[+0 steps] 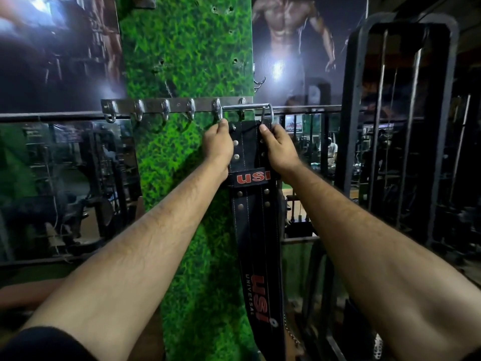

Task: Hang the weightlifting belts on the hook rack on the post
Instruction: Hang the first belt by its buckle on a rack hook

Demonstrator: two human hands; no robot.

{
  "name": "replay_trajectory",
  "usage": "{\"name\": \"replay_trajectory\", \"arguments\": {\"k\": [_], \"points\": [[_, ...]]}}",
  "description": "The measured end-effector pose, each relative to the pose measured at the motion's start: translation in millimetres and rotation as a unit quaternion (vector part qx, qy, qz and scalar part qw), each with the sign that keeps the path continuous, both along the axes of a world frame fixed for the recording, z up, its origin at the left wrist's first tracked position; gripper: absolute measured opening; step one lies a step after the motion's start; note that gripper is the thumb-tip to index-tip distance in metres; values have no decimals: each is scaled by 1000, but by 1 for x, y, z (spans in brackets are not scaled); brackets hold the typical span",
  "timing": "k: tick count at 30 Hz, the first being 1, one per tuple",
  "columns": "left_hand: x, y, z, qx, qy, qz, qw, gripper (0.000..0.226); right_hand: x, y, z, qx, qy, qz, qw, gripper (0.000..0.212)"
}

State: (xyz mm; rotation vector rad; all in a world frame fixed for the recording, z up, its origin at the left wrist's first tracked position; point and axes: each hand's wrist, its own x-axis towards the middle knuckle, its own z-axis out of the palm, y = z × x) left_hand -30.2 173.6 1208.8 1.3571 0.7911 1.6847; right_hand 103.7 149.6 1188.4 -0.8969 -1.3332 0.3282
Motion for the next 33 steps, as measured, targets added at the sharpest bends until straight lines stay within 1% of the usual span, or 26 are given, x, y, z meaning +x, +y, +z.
{"name": "replay_trajectory", "arguments": {"k": [4, 5, 8, 11, 13, 15, 16, 18, 19, 21, 22, 23, 25, 27, 28, 30, 32, 33], "points": [[6, 15, -2, -2, -16, 6, 1000, 36, 6, 13, -2, 0, -1, 8, 1000, 25], [8, 17, -3, 0, -12, 9, 1000, 37, 7, 14, -4, -4, 2, 8, 1000, 26], [10, 23, -12, 6, 38, 35, 999, 39, 10, 20, -15, -24, 9, 19, 999, 23], [11, 23, -19, 15, 38, 33, 999, 42, 9, 17, -20, -19, 16, 28, 999, 19], [9, 19, -22, 28, 36, 27, 999, 39, 8, 13, -24, -16, 40, 43, 998, 17], [6, 15, -38, 39, 35, 4, 999, 28, 4, 5, -42, -10, 89, 74, 993, 17], [5, 11, -54, 45, 27, -13, 999, 25, 1, 3, -57, -15, 112, 87, 990, 18], [4, -3, -90, 45, -11, -45, 998, 25, -7, -4, -88, -26, 140, 79, 987, 27], [4, -13, -105, 38, -44, -57, 997, 27, -10, -6, -103, -22, 134, 62, 989, 31], [4, -25, -123, 5, -95, -65, 993, 31, -15, -11, -133, -7, 84, 33, 996, 32], [2, -26, -131, 0, -89, -63, 994, 30, -17, -13, -146, -6, 58, 33, 998, 29], [-1, -27, -139, 8, -65, -59, 996, 30, -19, -16, -158, -9, 45, 38, 998, 25], [-6, -28, -167, 31, -2, -55, 998, 22, -20, -16, -173, -13, 56, 56, 997, 17], [-13, -27, -203, 33, 59, -46, 997, 10, -16, -9, -181, -19, 75, 77, 994, 20], [-18, -27, -218, 25, 84, -39, 995, 10, -14, -5, -187, -31, 78, 87, 993, 22], [-27, -19, -233, -3, 114, -38, 993, 13, -12, -2, -206, -67, 79, 108, 989, 23], [-35, -8, -244, -33, 145, -39, 988, 31, -13, -4, -235, -106, 79, 126, 983, 21], [-39, -7, -251, -49, 151, -44, 986, 36, -12, -5, -249, -122, 79, 129, 981, 20]]}}
